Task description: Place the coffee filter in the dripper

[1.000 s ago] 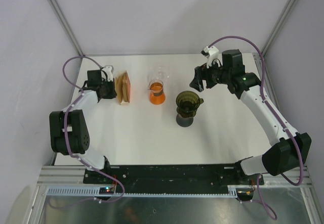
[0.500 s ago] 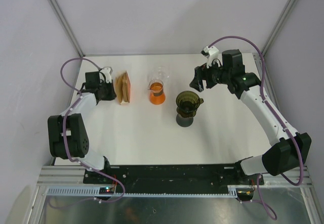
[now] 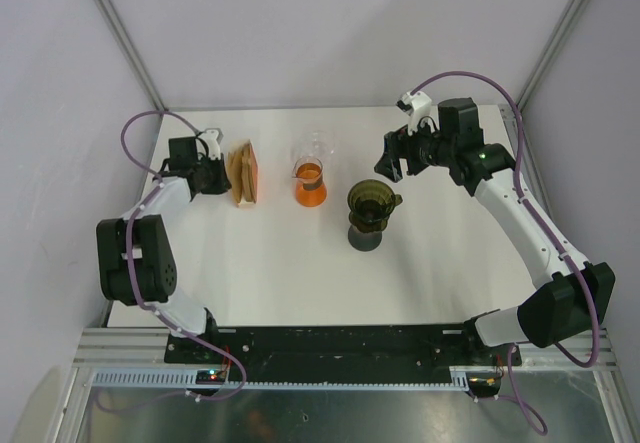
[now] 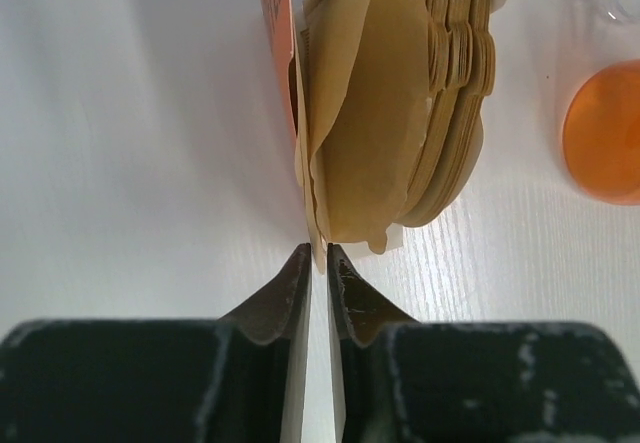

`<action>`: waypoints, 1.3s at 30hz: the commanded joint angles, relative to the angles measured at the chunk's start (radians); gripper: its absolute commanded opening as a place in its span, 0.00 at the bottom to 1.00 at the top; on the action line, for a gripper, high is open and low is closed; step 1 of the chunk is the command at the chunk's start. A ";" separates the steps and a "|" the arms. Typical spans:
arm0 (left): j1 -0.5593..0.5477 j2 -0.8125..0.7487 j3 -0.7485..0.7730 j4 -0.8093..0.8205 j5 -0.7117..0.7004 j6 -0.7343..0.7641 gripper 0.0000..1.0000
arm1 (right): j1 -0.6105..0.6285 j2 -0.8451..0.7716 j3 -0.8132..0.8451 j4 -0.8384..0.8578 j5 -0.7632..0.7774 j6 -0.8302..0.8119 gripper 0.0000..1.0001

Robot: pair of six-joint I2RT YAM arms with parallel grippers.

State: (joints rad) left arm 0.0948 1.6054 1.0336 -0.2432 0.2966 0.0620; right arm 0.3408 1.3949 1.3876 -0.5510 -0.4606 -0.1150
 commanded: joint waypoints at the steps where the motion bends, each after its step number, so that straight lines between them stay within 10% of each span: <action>1: 0.009 0.019 0.052 0.021 0.019 0.008 0.14 | 0.008 -0.011 0.002 0.003 -0.011 -0.017 0.78; 39: 0.011 -0.140 -0.105 -0.020 0.023 0.072 0.01 | 0.011 -0.023 0.002 -0.001 -0.005 -0.019 0.79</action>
State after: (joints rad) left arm 0.0948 1.5120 0.9447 -0.2558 0.3004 0.0982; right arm 0.3454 1.3949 1.3876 -0.5610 -0.4603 -0.1177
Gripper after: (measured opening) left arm 0.006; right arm 0.784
